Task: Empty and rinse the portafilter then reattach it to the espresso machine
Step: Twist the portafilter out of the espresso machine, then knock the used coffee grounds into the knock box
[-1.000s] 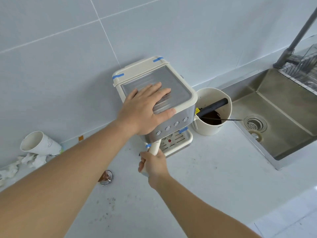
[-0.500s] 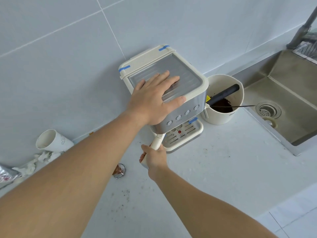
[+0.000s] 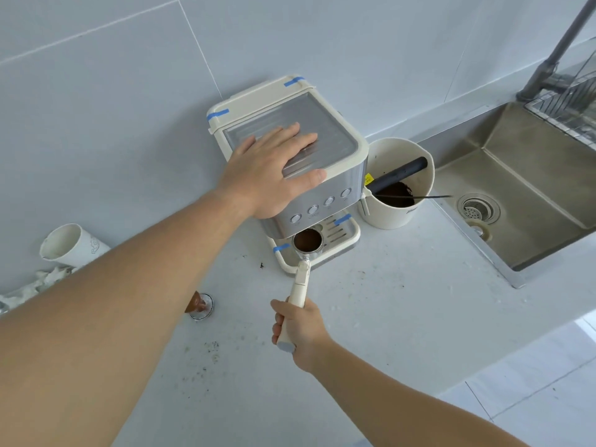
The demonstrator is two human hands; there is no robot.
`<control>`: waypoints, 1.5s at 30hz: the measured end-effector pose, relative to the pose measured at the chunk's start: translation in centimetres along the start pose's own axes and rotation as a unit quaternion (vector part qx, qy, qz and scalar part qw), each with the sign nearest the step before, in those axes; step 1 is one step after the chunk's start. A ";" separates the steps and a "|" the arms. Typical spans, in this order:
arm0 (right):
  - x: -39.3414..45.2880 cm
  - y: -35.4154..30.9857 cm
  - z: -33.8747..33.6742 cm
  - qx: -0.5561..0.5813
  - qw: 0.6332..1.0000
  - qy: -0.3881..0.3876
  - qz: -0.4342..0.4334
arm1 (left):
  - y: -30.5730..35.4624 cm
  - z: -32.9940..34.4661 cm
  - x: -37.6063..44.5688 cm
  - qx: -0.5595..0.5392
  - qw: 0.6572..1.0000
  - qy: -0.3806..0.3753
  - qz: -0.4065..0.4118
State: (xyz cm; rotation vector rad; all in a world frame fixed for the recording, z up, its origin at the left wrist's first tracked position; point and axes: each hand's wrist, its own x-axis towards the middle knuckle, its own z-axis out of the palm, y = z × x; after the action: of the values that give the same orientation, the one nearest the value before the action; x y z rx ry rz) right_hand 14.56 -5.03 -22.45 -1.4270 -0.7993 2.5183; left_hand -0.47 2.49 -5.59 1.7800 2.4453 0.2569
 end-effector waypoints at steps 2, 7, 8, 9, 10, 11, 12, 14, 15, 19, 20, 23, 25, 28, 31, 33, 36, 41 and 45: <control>-0.8 -0.1 -1.8 -0.013 1.000 -0.007 0.011 | 0.1 -0.1 0.0 -0.002 1.000 -0.004 -0.003; -2.6 -1.0 -6.0 -0.055 0.998 -0.013 0.034 | 0.4 -0.3 -0.1 -0.001 1.000 -0.010 -0.017; -3.0 -1.4 -6.9 -0.066 0.997 -0.016 0.037 | 0.6 -0.3 -0.2 -0.002 1.000 -0.010 -0.021; -3.3 -1.8 -7.7 -0.075 0.996 -0.019 0.038 | 0.8 -0.3 -0.2 -0.005 1.000 -0.010 -0.025; -3.5 -2.2 -8.5 -0.084 0.995 -0.022 0.039 | 0.8 -0.3 -0.3 -0.010 0.999 -0.009 -0.032; -3.7 -2.6 -9.2 -0.092 0.995 -0.026 0.039 | 0.9 -0.3 -0.3 -0.016 0.999 -0.009 -0.040; -4.0 -3.2 -9.9 -0.100 0.994 -0.031 0.039 | 1.1 -0.1 -0.4 -0.020 0.999 -0.007 -0.049; -4.5 -4.5 -11.3 -0.114 0.992 -0.043 0.040 | 1.5 0.1 -0.3 -0.028 0.997 0.004 -0.069; -4.7 -5.2 -12.1 -0.119 0.991 -0.051 0.039 | 1.8 0.0 -0.2 -0.029 0.996 0.018 -0.077; -5.7 -7.7 -14.8 -0.129 0.987 -0.082 0.041 | 3.2 0.1 0.4 -0.005 0.994 0.083 -0.067; -5.8 -8.4 -15.6 -0.128 0.987 -0.091 0.044 | 3.6 0.1 0.7 -0.001 0.993 0.094 -0.073; -6.5 -10.1 -17.6 -0.128 0.984 -0.111 0.051 | 4.2 0.1 1.1 -0.006 0.989 0.105 -0.105; -6.8 -11.3 -18.5 -0.134 0.983 -0.121 0.047 | 4.3 0.2 1.3 -0.007 0.987 0.111 -0.115; -7.0 -13.4 -19.7 -0.141 0.980 -0.137 0.032 | 4.5 0.5 1.7 -0.008 0.983 0.121 -0.138; -6.9 -16.1 -20.4 -0.147 0.979 -0.144 0.005 | 4.5 0.8 2.1 -0.030 0.974 0.126 -0.185; -6.4 -17.7 -20.5 -0.153 0.978 -0.143 -0.024 | 4.3 0.8 2.3 -0.035 0.968 0.122 -0.215; -5.6 -20.1 -20.4 -0.157 0.974 -0.141 -0.079 | 4.1 0.8 2.4 -0.040 0.967 0.114 -0.222; -3.8 -23.2 -19.8 -0.128 0.977 -0.115 -0.126 | 4.4 0.7 2.4 -0.044 0.964 0.123 -0.229; -2.5 -24.4 -19.1 -0.119 0.977 -0.092 -0.152 | 4.8 0.4 2.4 -0.047 0.966 0.129 -0.221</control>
State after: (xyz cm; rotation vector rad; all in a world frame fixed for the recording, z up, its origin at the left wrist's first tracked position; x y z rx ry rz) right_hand 28.44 22.01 -15.89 -1.0388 -1.2831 2.4011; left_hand 3.36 6.21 -5.01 1.1808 2.8685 0.5779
